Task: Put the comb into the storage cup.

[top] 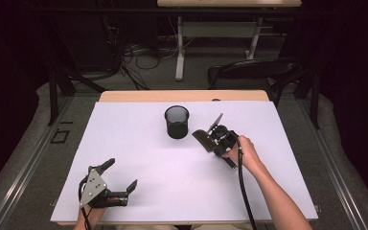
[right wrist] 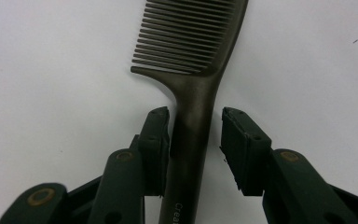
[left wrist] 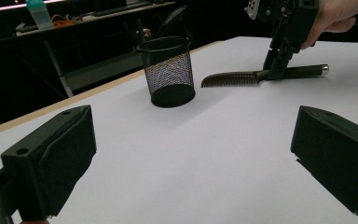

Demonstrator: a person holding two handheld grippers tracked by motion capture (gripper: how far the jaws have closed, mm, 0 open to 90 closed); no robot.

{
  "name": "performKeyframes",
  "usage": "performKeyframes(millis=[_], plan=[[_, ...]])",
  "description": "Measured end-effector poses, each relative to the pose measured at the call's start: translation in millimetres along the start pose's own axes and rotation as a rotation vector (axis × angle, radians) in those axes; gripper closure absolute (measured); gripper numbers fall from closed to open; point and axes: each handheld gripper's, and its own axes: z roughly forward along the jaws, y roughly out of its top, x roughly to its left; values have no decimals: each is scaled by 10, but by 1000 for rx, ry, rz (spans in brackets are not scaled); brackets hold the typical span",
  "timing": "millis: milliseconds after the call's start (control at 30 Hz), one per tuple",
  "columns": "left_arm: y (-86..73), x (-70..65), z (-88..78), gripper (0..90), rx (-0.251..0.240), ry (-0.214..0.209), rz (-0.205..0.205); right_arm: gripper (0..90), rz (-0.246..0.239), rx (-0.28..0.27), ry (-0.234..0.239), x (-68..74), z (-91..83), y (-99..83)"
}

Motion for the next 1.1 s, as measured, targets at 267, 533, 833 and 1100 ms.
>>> performKeyframes(millis=[267,533,833,1100], plan=[[-4,0,5,0,-1,0,-8,681,44,-41,24,-11,54,-23],[-5,8,3,0,3,0,-3,722,115,-55,65,-43,51,-59],[-6,10,3,0,2,1,-5,725,121,-79,72,-27,15,-85],[-6,9,5,0,2,1,-5,724,110,-124,73,-45,-73,-135]])
